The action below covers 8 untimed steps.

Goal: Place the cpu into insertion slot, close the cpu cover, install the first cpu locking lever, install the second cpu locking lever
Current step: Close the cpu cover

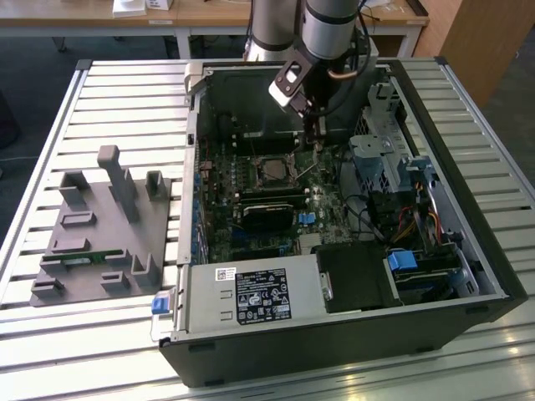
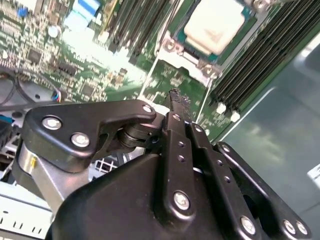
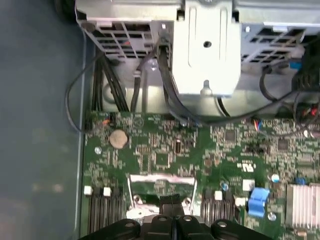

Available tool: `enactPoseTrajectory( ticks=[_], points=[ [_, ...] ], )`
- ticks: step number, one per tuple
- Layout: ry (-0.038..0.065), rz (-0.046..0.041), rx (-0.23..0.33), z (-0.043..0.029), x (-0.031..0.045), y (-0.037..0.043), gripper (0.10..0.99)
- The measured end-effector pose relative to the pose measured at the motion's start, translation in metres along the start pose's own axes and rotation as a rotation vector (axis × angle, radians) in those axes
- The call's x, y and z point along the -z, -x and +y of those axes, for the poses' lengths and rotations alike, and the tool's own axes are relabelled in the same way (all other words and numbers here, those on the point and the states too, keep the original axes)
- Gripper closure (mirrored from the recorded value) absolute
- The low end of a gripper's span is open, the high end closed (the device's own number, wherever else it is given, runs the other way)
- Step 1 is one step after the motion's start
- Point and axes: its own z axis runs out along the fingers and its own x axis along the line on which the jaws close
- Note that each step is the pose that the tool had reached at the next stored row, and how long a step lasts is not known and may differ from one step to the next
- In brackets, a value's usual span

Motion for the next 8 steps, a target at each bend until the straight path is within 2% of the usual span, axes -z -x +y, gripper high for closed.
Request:
enactPoseTrajectory(
  ticks=[4,8],
  points=[
    [-0.001,0.0001,0.0,0.0108,-0.001,-0.0041,0.98],
    [-0.004,0.0002,0.0,0.0199,-0.0016,-0.0045,0.98]
  ],
)
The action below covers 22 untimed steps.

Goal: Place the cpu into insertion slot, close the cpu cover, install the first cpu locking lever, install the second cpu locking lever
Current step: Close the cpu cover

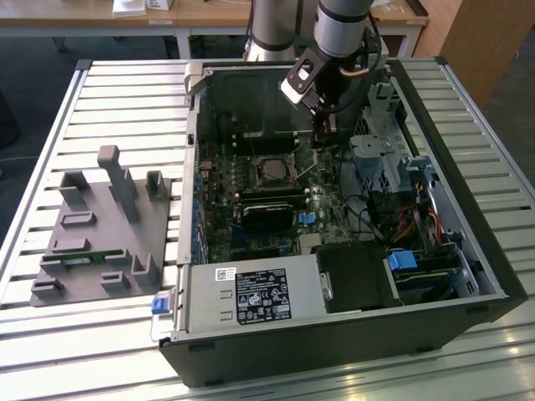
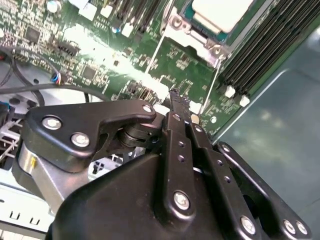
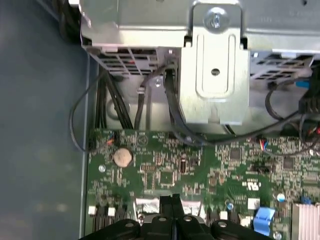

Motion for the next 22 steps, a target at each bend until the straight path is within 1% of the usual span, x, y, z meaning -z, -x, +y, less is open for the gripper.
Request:
enactPoseTrajectory(
  ticks=[4,12,17,22],
  points=[
    [-0.006,0.0002,0.0,0.0076,-0.0005,-0.0002,0.98],
    [-0.013,0.0002,0.0,0.0201,-0.0018,-0.0009,0.98],
    [-0.021,0.0005,-0.001,0.0233,-0.0072,-0.0016,0.98],
    [-0.028,0.0006,-0.001,0.0246,-0.0125,-0.0018,0.98]
  ],
)
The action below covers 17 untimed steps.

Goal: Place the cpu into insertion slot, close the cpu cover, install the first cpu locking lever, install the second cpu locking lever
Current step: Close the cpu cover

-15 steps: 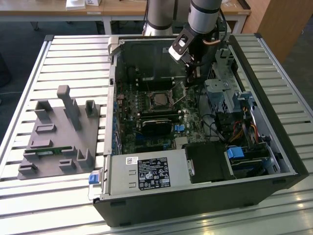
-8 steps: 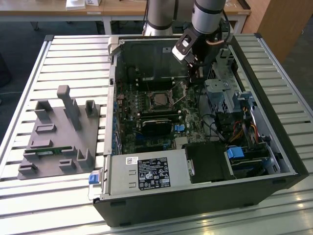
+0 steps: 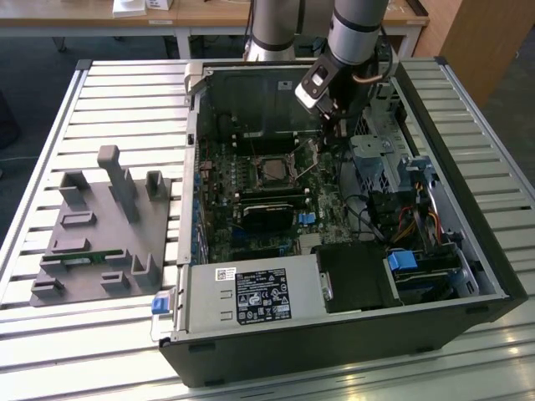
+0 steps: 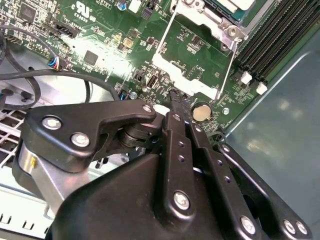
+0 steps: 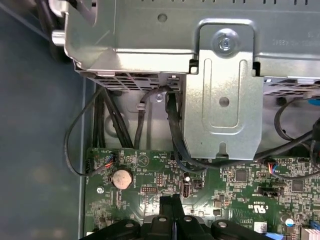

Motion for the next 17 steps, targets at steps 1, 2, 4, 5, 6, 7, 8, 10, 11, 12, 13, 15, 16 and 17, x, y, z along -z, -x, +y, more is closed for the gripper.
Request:
enactPoseTrajectory(
  ticks=[1,2,4,5,6,7,8,10,11,12,13,15,16,17],
  points=[
    [0.0,0.0,0.0,0.0,-0.0005,0.0,0.98],
    [0.0,-0.0002,0.0,-0.0002,-0.0006,0.0001,0.98],
    [0.0,-0.0001,0.0,-0.0018,-0.0009,0.0,0.98],
    [0.0,-0.0001,0.0,-0.0029,-0.0009,0.0,0.98],
    [0.0,0.0,0.0,-0.0045,-0.001,-0.0001,0.98],
    [0.0,-0.0001,0.0,-0.006,-0.001,-0.0001,0.98],
    [0.0,0.0,0.0,-0.0075,-0.001,-0.0001,0.98],
    [0.0,0.0,0.0,-0.0109,-0.0012,-0.0002,0.98],
    [0.0,0.0,0.0,-0.0126,-0.0012,-0.0002,0.98],
    [0.0,0.0,0.0,-0.0143,-0.0013,-0.0002,0.98],
    [0.0,0.0,0.0,-0.0162,-0.0013,-0.0003,0.98],
    [0.0,0.0,0.0,-0.0207,-0.0015,-0.0003,0.98],
    [0.0,0.0,0.0,-0.0229,-0.0016,-0.0004,0.98],
    [0.0,0.0,0.0,-0.0252,-0.0016,-0.0004,0.98]
  ],
)
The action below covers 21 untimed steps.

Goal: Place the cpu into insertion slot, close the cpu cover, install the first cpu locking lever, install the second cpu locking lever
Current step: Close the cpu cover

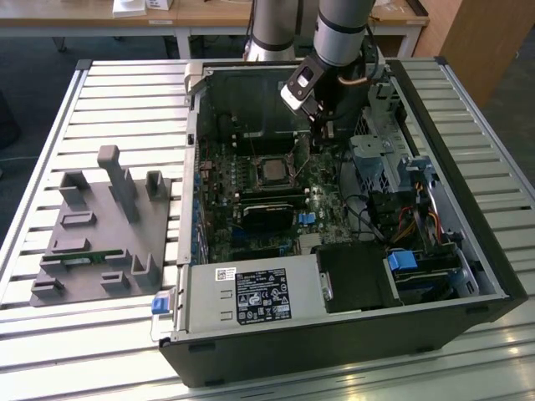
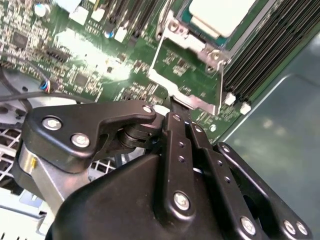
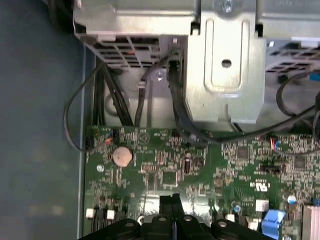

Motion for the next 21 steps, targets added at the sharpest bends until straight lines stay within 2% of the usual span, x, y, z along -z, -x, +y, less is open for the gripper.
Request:
enactPoseTrajectory(
  ticks=[13,17,21],
  points=[
    [0.0,0.0,0.0,-0.0321,-0.0016,-0.0005,0.98],
    [0.0,-0.0002,0.0,-0.0381,-0.0023,-0.0006,0.98],
    [0.0,-0.0001,0.0,-0.0393,-0.0071,-0.0002,0.98]
  ],
)
